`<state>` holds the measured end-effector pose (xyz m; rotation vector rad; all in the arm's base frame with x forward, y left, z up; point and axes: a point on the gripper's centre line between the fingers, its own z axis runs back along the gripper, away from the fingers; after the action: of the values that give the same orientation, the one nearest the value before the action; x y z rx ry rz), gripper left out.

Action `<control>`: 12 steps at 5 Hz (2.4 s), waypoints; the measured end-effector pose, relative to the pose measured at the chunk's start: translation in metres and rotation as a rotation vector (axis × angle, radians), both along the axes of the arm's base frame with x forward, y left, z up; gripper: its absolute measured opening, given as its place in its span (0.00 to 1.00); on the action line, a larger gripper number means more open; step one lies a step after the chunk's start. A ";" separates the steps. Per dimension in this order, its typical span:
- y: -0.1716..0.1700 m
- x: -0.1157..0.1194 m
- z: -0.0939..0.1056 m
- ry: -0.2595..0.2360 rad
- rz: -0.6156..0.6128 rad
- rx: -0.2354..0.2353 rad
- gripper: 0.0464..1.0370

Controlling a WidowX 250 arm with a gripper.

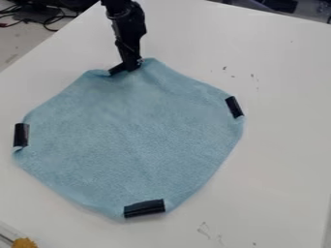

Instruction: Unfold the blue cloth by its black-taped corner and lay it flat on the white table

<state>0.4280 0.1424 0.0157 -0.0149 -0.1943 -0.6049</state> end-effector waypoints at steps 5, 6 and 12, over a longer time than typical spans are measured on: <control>0.022 0.018 0.013 -0.035 -0.029 0.120 0.97; 0.029 0.031 0.028 -0.099 -0.038 0.164 0.96; -0.103 -0.094 0.078 -0.043 0.434 0.036 0.96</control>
<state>0.3341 0.0398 0.0937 0.0740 -0.2206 -0.1760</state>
